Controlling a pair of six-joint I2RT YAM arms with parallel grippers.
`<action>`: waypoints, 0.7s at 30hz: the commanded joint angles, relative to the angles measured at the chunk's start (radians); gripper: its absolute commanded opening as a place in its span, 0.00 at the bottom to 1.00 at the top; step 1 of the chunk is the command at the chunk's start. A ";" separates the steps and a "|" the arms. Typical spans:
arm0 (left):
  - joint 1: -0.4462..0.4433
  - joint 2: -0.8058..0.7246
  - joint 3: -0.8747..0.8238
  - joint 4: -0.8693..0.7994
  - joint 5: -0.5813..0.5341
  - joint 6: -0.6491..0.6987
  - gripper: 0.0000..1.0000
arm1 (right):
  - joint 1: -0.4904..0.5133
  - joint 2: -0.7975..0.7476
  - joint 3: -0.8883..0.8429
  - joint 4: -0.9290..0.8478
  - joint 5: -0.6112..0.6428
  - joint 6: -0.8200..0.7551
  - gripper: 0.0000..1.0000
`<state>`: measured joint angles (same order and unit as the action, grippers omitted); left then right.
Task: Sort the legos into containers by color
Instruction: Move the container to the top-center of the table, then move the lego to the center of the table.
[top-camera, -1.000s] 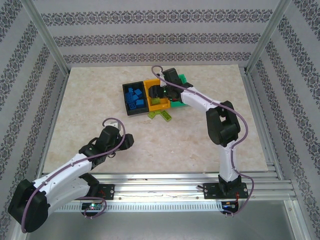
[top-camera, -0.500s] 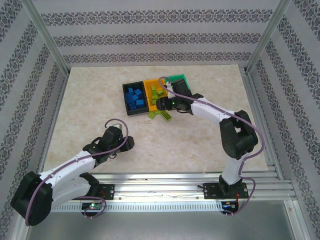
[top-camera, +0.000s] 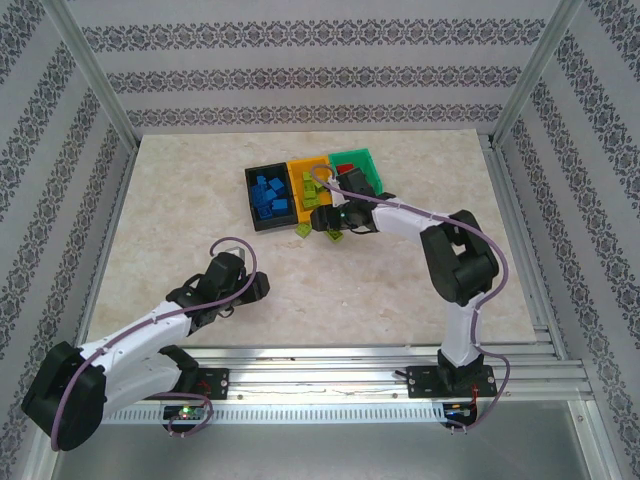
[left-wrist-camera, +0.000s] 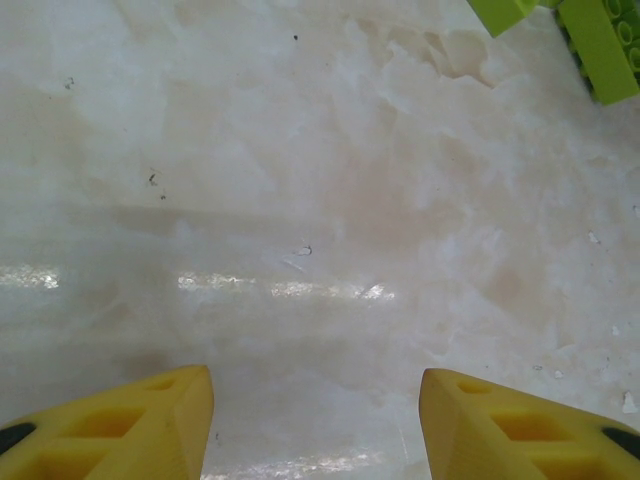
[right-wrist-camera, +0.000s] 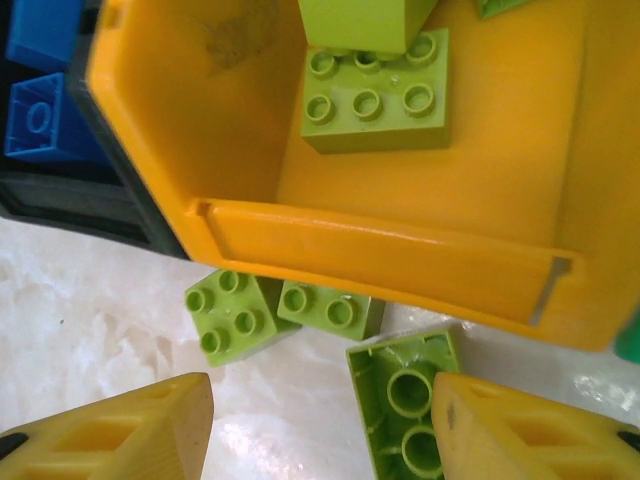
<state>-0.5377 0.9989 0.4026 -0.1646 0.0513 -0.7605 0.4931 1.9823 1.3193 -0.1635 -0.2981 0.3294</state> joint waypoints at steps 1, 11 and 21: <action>-0.012 -0.030 -0.018 0.009 -0.005 -0.017 0.57 | -0.002 0.045 0.068 0.022 -0.023 0.016 0.60; -0.013 -0.069 -0.025 -0.022 -0.016 -0.022 0.57 | 0.010 0.114 0.170 -0.012 -0.031 0.005 0.60; -0.013 -0.040 -0.034 0.020 -0.003 -0.024 0.57 | 0.043 0.079 0.105 -0.057 0.092 -0.065 0.60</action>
<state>-0.5377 0.9508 0.3748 -0.1677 0.0483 -0.7689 0.5243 2.0895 1.4460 -0.1951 -0.2661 0.2989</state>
